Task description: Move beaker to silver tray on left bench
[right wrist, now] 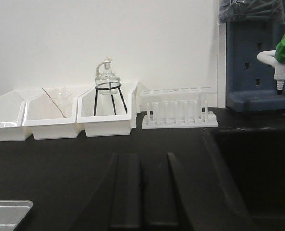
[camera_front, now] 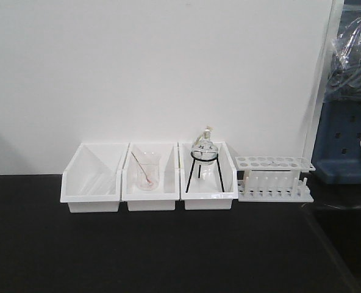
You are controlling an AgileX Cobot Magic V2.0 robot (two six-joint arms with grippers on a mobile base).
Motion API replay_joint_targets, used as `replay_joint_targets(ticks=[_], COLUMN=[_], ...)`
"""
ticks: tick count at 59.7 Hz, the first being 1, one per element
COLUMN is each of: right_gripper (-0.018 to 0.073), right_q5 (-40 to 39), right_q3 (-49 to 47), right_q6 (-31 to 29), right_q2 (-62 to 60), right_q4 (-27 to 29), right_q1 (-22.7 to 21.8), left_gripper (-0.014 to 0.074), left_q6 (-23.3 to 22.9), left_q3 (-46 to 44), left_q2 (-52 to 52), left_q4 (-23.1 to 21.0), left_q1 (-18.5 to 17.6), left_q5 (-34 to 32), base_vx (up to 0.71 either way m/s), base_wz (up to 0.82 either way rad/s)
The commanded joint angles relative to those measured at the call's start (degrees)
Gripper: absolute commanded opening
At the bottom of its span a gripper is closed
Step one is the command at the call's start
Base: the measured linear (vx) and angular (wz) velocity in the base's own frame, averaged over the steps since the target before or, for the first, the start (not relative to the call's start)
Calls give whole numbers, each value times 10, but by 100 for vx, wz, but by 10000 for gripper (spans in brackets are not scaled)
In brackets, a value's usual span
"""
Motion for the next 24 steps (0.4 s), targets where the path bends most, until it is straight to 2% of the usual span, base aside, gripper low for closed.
replay_joint_targets(ticks=[1, 24], right_gripper=[-11, -11], right_q5=[-45, -45], right_q3=[3, 3], right_q6=[-2, -3], right_q2=[-7, -7], right_q4=[0, 0], right_q1=[-3, -3], left_gripper=[1, 1], left_q6=[-1, -1], left_q3=[11, 11], left_q2=[-4, -4], left_q4=[-1, -1], left_q1=[-4, -4], left_q5=[-48, -48], base_vx=[0, 0], base_wz=[0, 0])
